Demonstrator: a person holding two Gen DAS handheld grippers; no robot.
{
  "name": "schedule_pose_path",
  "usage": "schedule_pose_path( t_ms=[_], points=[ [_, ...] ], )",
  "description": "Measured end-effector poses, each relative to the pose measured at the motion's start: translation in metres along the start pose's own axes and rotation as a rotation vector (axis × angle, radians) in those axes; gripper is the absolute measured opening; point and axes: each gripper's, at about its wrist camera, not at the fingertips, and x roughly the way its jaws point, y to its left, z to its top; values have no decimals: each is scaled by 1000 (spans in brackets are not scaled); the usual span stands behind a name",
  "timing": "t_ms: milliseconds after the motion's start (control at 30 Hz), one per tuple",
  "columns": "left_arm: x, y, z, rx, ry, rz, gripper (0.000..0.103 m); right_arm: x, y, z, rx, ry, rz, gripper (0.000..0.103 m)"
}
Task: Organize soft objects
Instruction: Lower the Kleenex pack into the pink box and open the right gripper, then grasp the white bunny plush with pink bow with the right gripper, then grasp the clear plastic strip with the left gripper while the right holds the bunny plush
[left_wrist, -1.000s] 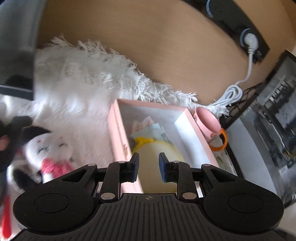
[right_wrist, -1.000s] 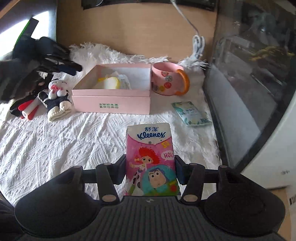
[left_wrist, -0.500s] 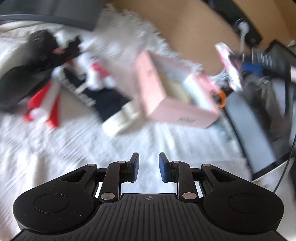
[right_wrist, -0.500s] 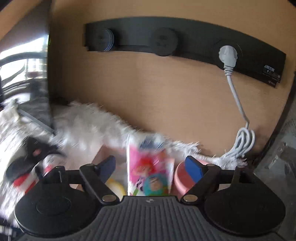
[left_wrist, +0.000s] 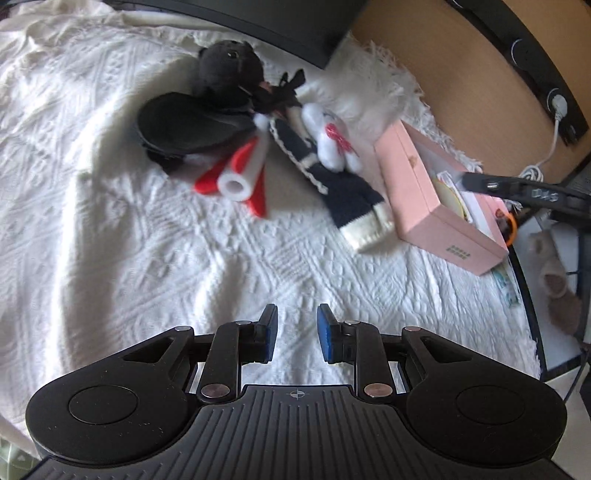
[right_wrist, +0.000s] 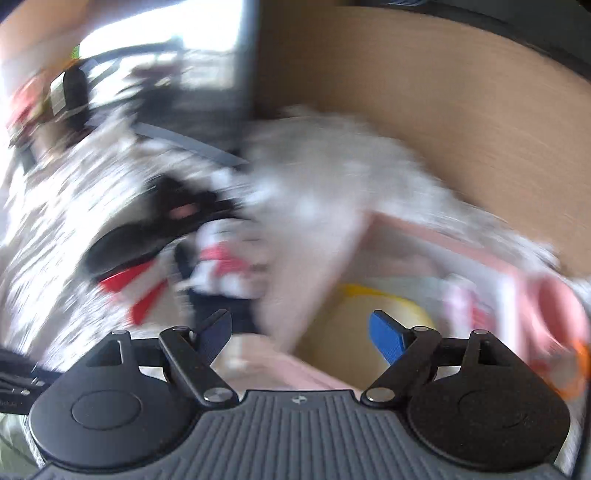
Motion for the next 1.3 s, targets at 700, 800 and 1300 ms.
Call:
schedule_pose_path(
  t_ms=[700, 800, 1300],
  points=[
    [-33, 68, -26, -101, -38, -9, 25, 118, 88, 31, -72, 225, -34, 61],
    [-24, 60, -13, -68, -38, -29, 25, 86, 85, 10, -7, 250, 32, 56],
    [37, -11, 65, 292, -85, -54, 26, -48, 41, -114, 201, 219, -246, 61]
  ],
)
